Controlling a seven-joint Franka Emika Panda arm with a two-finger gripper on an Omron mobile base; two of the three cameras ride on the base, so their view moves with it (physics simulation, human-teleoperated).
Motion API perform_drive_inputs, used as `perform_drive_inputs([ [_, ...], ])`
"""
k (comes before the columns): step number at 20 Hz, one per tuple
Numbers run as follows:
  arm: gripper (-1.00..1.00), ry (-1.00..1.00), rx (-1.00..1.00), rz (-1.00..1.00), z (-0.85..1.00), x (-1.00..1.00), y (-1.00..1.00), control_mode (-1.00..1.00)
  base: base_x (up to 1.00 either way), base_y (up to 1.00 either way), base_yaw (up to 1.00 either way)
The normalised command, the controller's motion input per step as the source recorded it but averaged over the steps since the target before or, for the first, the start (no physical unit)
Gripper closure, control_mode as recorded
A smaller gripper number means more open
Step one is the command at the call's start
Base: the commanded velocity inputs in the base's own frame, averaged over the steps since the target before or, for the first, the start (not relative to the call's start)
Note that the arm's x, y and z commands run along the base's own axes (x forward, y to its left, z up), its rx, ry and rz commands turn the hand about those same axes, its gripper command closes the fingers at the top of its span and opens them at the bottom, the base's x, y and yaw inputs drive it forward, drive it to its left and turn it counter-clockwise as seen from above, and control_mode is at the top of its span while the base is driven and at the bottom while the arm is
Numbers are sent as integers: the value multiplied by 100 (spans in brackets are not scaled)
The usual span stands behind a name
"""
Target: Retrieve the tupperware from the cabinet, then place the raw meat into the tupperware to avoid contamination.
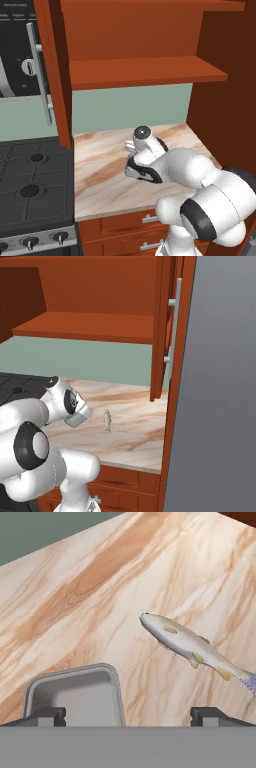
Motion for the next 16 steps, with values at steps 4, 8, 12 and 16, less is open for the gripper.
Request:
perform_drive_inputs([
  [4, -100, 0, 0, 1, 35, -48, -21, -100, 0, 0, 0],
  [8, -100, 0, 0, 7, 38, -52, -28, -100, 0, 0, 0],
  [12, -100, 0, 0, 17, 41, -45, -31, -100, 0, 0, 0],
  [16, -100, 0, 0, 23, 54, -31, -32, -100, 0, 0, 0],
])
